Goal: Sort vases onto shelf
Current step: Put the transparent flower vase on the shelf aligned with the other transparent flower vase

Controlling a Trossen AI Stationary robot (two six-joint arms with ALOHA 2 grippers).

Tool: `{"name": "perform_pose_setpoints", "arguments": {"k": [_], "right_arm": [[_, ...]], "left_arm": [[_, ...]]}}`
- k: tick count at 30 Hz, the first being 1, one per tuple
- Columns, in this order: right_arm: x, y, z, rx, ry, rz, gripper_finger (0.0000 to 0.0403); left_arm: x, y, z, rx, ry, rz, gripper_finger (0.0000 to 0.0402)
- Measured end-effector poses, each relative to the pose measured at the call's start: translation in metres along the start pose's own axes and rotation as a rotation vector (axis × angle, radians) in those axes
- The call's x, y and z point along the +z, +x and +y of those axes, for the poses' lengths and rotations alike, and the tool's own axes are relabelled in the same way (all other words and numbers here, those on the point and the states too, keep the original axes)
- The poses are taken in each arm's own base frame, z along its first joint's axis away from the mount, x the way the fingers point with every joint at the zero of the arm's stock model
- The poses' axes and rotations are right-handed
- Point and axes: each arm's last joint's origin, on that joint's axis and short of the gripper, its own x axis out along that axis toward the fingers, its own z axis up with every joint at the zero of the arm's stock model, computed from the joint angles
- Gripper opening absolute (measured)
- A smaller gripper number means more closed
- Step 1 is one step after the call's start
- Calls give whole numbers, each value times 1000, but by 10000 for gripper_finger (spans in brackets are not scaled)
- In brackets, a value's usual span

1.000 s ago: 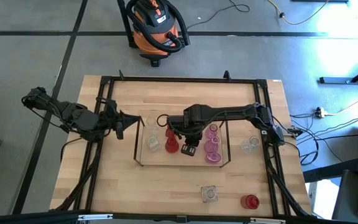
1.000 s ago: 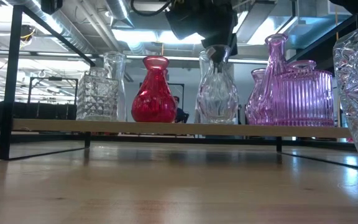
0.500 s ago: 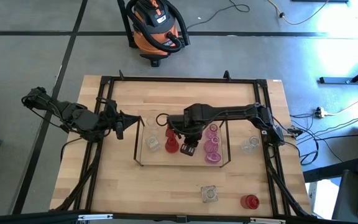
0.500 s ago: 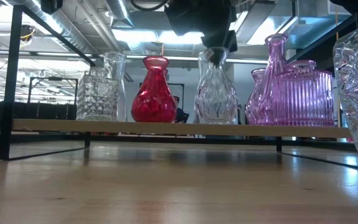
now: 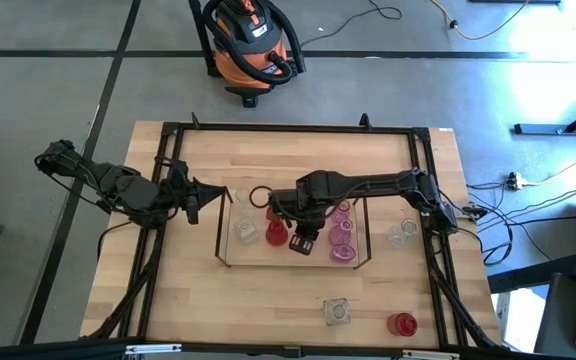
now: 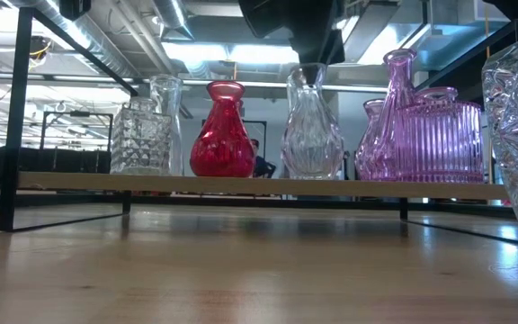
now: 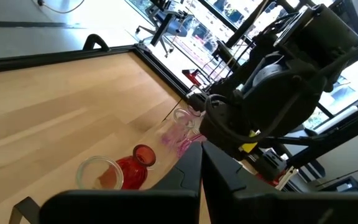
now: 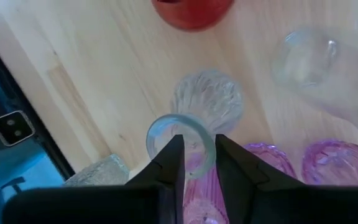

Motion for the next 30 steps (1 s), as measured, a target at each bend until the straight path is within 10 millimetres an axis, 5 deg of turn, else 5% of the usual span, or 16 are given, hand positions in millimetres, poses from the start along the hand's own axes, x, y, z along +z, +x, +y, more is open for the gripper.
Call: {"name": "perform_pose_setpoints", "arguments": {"k": [19, 30], "right_arm": [[-18, -34, 0, -12, 43, -86, 74], [-47, -43, 51, 37, -47, -218, 74]], "left_arm": [[0, 0, -1, -16, -7, 17, 1], [-6, 6, -2, 2, 14, 36, 1]]}}
